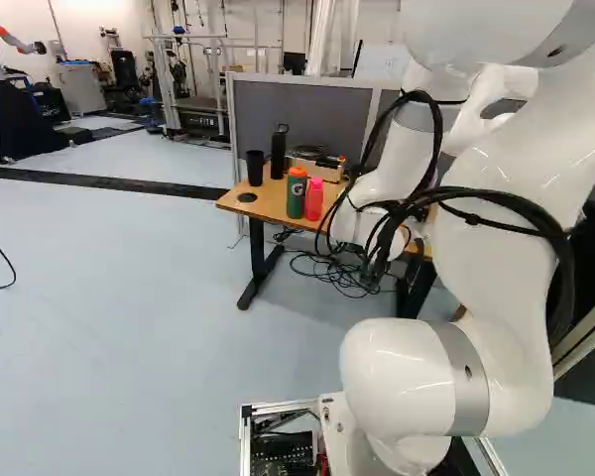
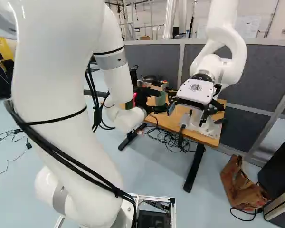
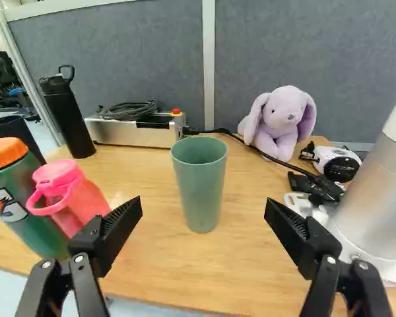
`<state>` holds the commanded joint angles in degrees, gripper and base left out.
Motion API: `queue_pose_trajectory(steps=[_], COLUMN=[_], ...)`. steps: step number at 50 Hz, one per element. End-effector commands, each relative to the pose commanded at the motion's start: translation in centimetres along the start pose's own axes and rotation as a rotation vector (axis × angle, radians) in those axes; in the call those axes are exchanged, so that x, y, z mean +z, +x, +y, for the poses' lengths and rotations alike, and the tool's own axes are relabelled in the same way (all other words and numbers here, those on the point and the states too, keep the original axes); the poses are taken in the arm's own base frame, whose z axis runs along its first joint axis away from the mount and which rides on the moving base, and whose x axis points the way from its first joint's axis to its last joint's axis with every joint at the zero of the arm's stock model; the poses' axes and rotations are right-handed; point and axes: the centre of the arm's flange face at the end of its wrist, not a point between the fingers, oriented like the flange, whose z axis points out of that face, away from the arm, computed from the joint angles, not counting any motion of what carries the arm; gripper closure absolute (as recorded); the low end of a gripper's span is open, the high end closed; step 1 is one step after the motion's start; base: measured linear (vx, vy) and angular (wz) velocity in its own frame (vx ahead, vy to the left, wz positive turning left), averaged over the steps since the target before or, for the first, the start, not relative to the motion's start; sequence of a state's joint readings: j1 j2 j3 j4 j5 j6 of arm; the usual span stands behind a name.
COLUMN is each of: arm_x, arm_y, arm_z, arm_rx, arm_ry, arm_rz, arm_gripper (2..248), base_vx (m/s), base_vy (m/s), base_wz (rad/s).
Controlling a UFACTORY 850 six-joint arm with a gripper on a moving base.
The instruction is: Place the green cup on the table
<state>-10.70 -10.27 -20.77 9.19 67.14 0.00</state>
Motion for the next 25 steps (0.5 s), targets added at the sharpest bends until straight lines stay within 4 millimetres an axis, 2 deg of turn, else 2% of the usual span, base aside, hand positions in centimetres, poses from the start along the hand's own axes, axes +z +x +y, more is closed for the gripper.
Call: queue_pose_trajectory(steps=[25], arm_x=[-0.38], arm_y=[-0.05], arm_z=[-0.01], arm_rx=[-0.001], arm_ry=[0.002], arm_rz=[-0.001], arm_gripper=[3], base_vx=[0.0], base_vy=[0.0], base_wz=[0.0])
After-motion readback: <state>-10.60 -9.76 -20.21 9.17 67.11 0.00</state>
